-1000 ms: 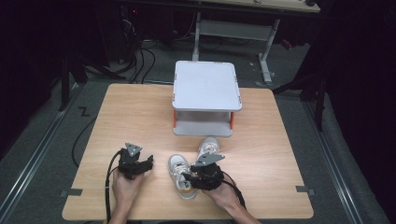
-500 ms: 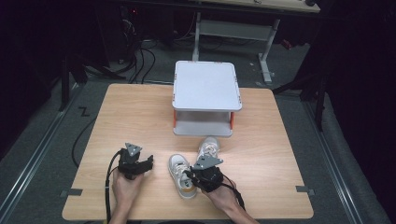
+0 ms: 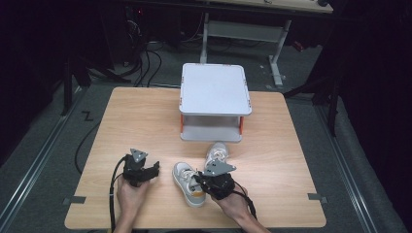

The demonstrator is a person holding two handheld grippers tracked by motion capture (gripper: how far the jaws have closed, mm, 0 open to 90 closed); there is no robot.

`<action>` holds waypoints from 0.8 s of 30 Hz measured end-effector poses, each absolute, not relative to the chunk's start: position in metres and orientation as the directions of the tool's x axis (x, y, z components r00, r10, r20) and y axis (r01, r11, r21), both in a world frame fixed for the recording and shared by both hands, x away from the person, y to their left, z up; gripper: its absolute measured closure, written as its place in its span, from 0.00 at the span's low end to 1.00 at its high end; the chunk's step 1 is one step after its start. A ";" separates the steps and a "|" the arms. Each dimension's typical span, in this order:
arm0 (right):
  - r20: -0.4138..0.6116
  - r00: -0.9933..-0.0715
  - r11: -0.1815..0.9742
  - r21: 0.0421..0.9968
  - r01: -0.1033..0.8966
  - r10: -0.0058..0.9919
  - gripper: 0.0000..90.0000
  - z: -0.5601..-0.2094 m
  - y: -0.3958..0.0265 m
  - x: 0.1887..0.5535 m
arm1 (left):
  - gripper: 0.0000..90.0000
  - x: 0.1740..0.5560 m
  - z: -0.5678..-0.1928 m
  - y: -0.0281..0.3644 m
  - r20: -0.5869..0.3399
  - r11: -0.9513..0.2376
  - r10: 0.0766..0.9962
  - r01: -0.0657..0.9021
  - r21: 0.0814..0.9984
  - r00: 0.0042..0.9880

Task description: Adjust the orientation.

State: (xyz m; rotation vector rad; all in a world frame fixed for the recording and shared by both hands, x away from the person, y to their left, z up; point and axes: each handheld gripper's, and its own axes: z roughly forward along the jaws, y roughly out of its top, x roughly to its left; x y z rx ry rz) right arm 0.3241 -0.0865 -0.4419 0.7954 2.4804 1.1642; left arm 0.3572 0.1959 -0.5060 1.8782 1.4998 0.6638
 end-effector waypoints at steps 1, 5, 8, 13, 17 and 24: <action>-0.023 -0.806 0.518 0.776 0.359 0.592 0.91 -0.440 -0.087 0.324 | 0.33 0.357 -0.506 0.196 -0.003 -0.147 0.975 0.654 0.742 0.223; -0.020 -0.801 0.497 0.794 0.351 0.598 0.91 -0.430 -0.093 0.324 | 0.33 0.357 -0.506 0.196 -0.003 -0.147 0.975 0.654 0.742 0.223; -0.016 -0.798 0.478 0.808 0.344 0.602 0.91 -0.422 -0.100 0.324 | 0.33 0.357 -0.506 0.196 -0.006 -0.145 0.975 0.653 0.744 0.224; -0.036 -0.788 0.457 0.830 0.318 0.614 0.91 -0.412 -0.111 0.324 | 0.33 0.357 -0.506 0.197 -0.007 -0.145 0.975 0.652 0.744 0.224; -0.041 -0.774 0.442 0.840 0.316 0.631 0.91 -0.403 -0.122 0.327 | 0.33 0.357 -0.506 0.197 -0.013 -0.138 0.975 0.651 0.747 0.221; -0.059 -0.728 0.411 0.855 0.316 0.684 0.91 -0.389 -0.149 0.332 | 0.33 0.357 -0.506 0.198 -0.026 -0.127 0.975 0.651 0.748 0.221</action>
